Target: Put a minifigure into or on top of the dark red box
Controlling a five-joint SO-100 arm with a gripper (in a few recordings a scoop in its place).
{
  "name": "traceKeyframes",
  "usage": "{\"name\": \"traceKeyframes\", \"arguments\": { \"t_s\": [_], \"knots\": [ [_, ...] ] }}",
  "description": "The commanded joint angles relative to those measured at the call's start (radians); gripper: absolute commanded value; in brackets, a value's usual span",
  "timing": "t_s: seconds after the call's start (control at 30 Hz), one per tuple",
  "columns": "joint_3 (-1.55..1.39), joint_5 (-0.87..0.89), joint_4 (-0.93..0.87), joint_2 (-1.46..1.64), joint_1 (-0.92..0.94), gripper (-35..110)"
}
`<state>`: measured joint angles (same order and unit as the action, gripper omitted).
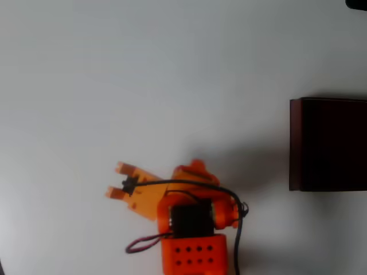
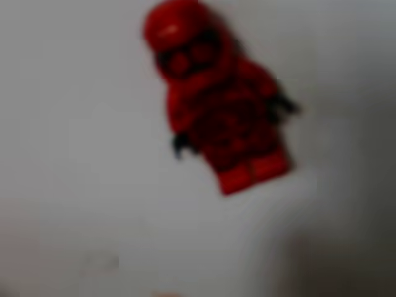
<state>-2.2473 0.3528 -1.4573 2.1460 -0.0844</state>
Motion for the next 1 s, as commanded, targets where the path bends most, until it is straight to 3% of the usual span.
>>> {"name": "traceKeyframes", "arguments": {
  "t_s": [0.0,0.53,0.97],
  "knots": [
    [-0.034,-0.020,0.051,-0.017,0.025,31],
    [-0.133,-0.034,0.127,-0.110,0.123,31],
    [-0.247,-0.006,0.186,0.048,0.026,31]
  ]
}}
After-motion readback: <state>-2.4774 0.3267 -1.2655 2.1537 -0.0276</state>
